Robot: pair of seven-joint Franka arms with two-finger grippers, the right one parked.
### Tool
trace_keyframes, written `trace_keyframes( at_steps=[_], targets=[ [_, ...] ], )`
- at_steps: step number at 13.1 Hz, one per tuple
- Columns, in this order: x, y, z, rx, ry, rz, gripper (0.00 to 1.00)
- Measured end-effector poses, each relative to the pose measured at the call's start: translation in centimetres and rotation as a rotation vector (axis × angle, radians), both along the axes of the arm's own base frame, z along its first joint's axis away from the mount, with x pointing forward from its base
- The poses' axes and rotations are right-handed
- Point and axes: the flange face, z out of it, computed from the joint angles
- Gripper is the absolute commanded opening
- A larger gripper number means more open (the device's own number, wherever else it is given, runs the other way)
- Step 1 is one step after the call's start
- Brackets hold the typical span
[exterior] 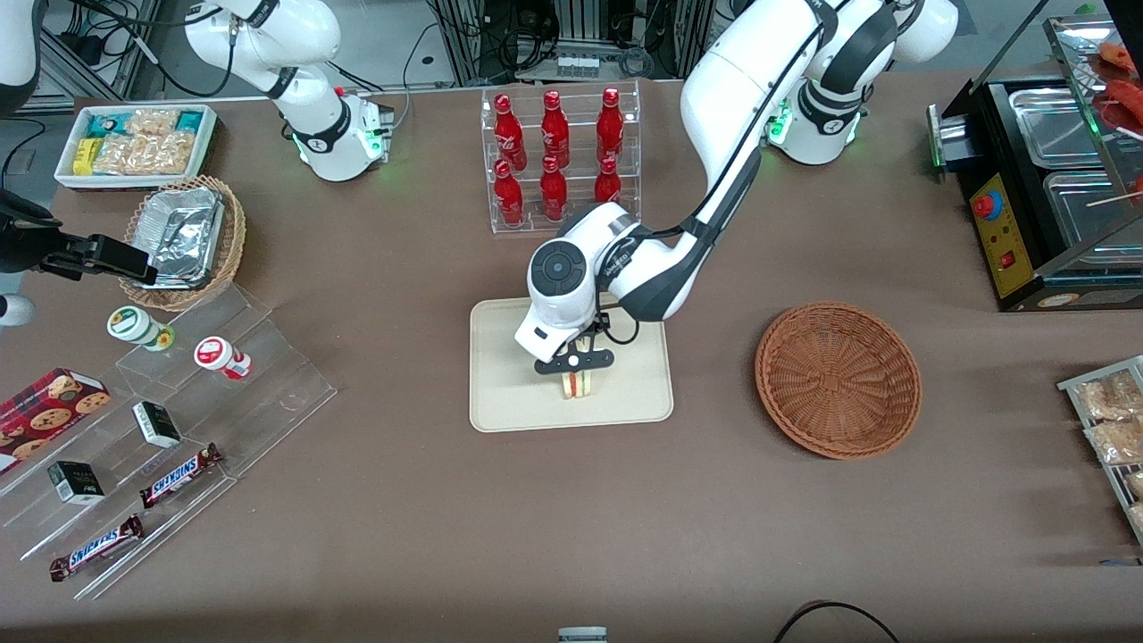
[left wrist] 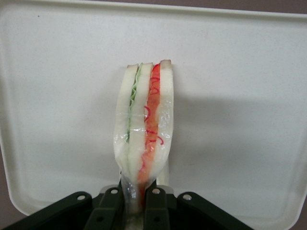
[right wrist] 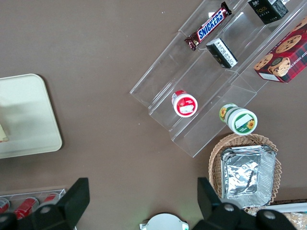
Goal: Place sandwich from basket to tray
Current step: 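Lower the sandwich onto the tray and open the left gripper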
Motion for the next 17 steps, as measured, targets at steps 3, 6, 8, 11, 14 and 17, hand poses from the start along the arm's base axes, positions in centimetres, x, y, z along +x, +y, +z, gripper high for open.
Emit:
trace_keyframes(
  at_steps=[3,6,8,11,14,17],
  targets=[
    [-0.4,-0.4,-0.6,0.004,0.009,0.036,0.68],
    [-0.3,-0.8,-0.2,-0.004,0.002,0.039,1.0],
    [0.0,-1.0,0.5,-0.012,-0.005,0.04,1.0],
    [0.5,-1.1,2.2,-0.013,-0.008,0.042,1.0],
    [1.0,-1.2,4.9,-0.03,-0.026,0.045,1.0],
    [0.9,-0.9,6.9,-0.025,-0.029,0.043,1.0]
  ],
)
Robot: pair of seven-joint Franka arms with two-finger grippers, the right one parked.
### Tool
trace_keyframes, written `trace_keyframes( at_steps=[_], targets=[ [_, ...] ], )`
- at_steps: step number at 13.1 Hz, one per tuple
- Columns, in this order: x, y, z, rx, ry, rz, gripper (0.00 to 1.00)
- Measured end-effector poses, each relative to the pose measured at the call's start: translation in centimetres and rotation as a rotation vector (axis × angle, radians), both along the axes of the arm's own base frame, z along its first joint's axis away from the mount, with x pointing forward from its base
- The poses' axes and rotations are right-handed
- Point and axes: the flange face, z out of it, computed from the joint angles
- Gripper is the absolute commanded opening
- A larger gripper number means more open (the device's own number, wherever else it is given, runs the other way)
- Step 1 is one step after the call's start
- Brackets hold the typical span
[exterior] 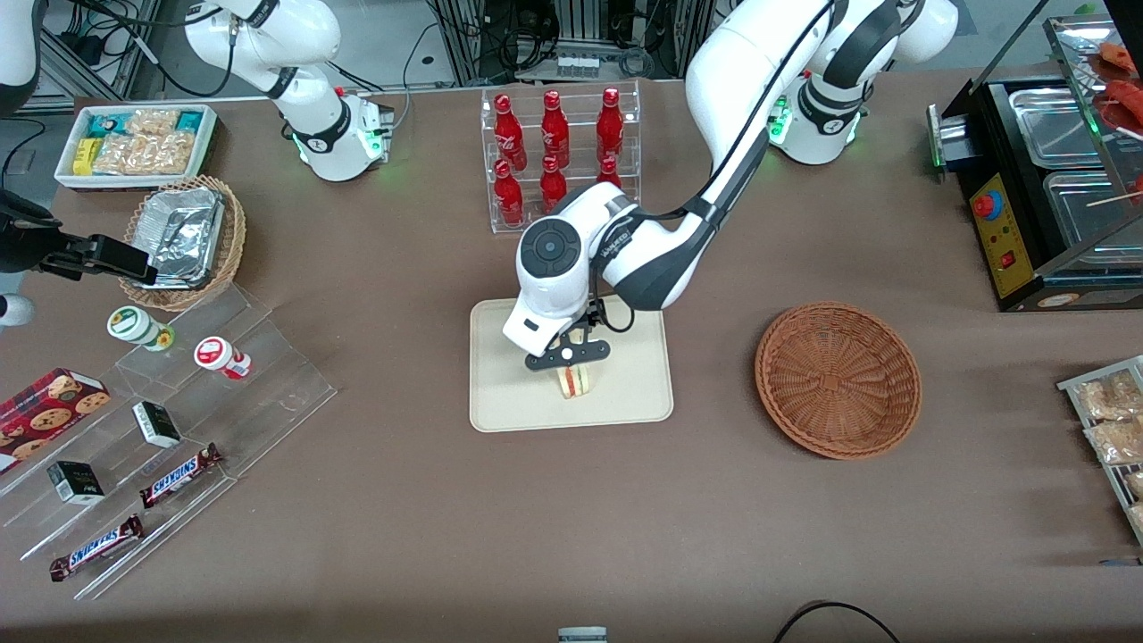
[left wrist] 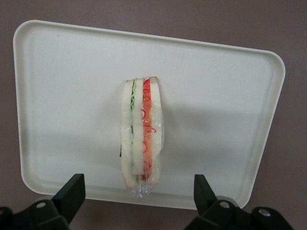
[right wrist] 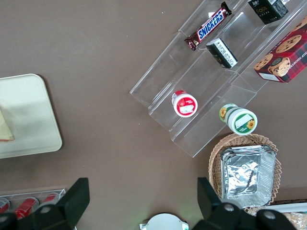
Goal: Place sandwich from basket to tray
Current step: 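Lower the sandwich onto the tray and open the left gripper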
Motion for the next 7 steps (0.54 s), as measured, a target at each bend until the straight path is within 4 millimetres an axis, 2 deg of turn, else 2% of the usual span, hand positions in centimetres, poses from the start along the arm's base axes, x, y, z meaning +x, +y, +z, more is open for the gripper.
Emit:
trace_keyframes(
  at_steps=[3,7],
  targets=[
    [0.3,1.1,1.8,0.026,0.004,-0.013,1.0],
    [2.0,5.2,4.9,0.095,0.032,-0.033,1.0]
  ],
)
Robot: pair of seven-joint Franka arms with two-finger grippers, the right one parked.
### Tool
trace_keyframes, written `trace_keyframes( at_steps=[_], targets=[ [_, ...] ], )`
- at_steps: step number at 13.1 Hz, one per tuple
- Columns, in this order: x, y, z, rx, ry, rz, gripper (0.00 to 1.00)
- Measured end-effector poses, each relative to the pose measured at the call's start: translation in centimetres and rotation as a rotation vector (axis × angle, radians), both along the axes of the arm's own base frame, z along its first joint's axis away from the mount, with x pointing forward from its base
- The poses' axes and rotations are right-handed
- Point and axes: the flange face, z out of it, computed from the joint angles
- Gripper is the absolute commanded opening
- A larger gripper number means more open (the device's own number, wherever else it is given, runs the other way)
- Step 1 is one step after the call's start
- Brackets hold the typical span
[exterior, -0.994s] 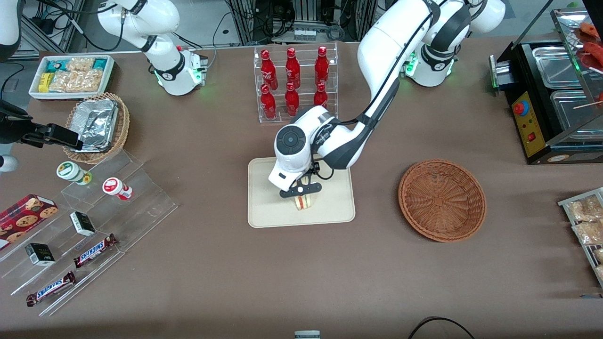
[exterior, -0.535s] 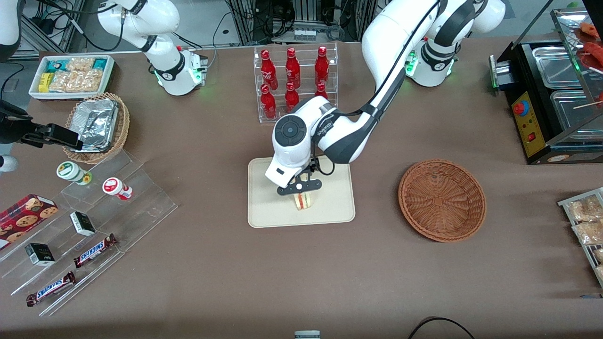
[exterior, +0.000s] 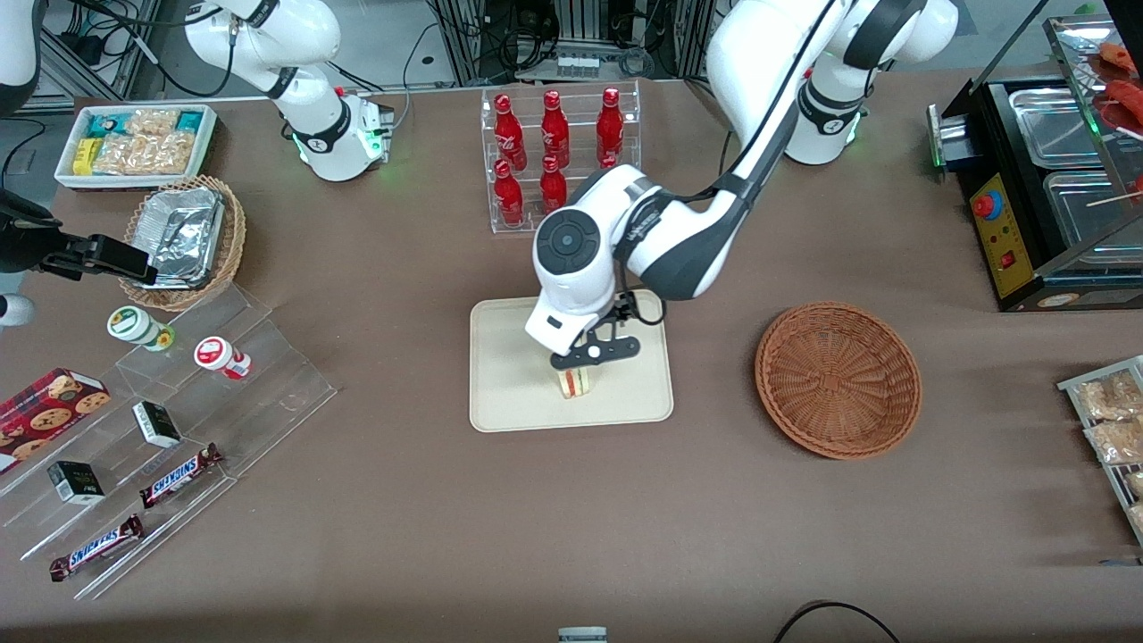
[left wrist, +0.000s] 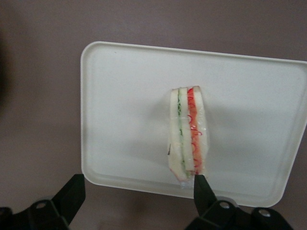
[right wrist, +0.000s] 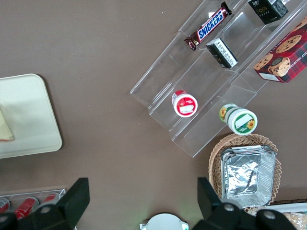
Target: Place sandwich from basket to tray
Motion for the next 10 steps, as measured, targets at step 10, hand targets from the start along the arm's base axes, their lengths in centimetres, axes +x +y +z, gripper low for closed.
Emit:
trace_keyframes(
  at_steps=[10],
  targets=[
    [4.8,17.7,5.4,-0.019,0.056,-0.121,1.0]
  ],
)
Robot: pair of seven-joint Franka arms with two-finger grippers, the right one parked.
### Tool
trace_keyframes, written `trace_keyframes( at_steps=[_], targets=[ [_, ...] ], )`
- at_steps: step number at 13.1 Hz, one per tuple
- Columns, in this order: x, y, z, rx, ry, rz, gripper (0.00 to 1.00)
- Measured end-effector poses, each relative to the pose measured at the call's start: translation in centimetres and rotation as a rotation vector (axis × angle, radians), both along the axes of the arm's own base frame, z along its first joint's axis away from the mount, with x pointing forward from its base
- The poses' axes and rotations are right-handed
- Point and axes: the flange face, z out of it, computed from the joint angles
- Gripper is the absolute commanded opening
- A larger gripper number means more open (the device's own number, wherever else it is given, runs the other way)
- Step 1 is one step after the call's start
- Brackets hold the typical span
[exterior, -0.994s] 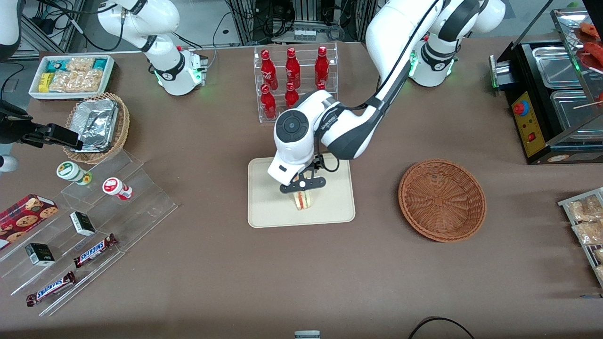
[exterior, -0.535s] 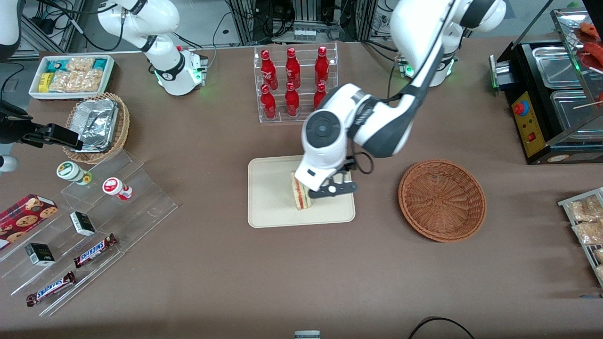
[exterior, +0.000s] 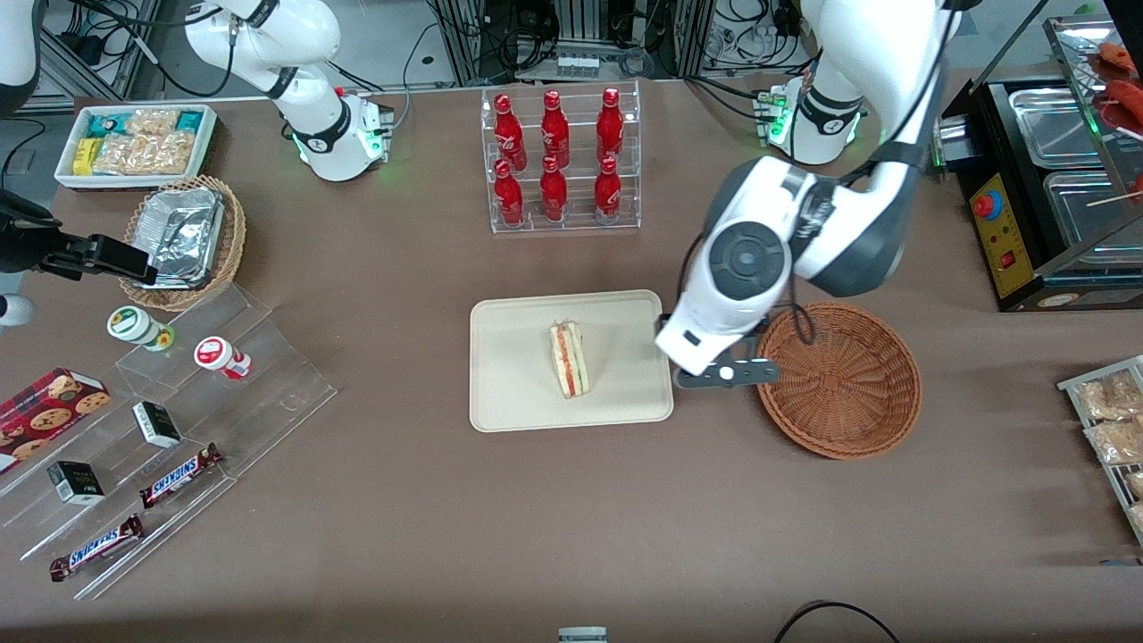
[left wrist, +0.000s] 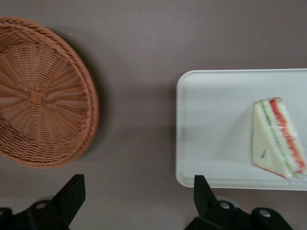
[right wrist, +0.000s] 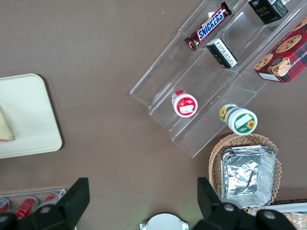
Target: Place sandwich from basket to tray
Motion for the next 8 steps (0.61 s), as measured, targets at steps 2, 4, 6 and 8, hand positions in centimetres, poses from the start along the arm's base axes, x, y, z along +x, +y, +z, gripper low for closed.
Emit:
trace_keyframes(
  at_steps=[2,4,6,8],
  targets=[
    [0.7,4.4,0.9,-0.016,0.009,-0.033,1.0],
    [0.8,8.9,2.2,-0.034,0.014,-0.067,1.0],
    [0.3,12.8,3.7,-0.048,0.024,-0.097,1.0],
    [-0.2,17.0,5.2,-0.062,0.035,-0.116,1.0]
  ],
)
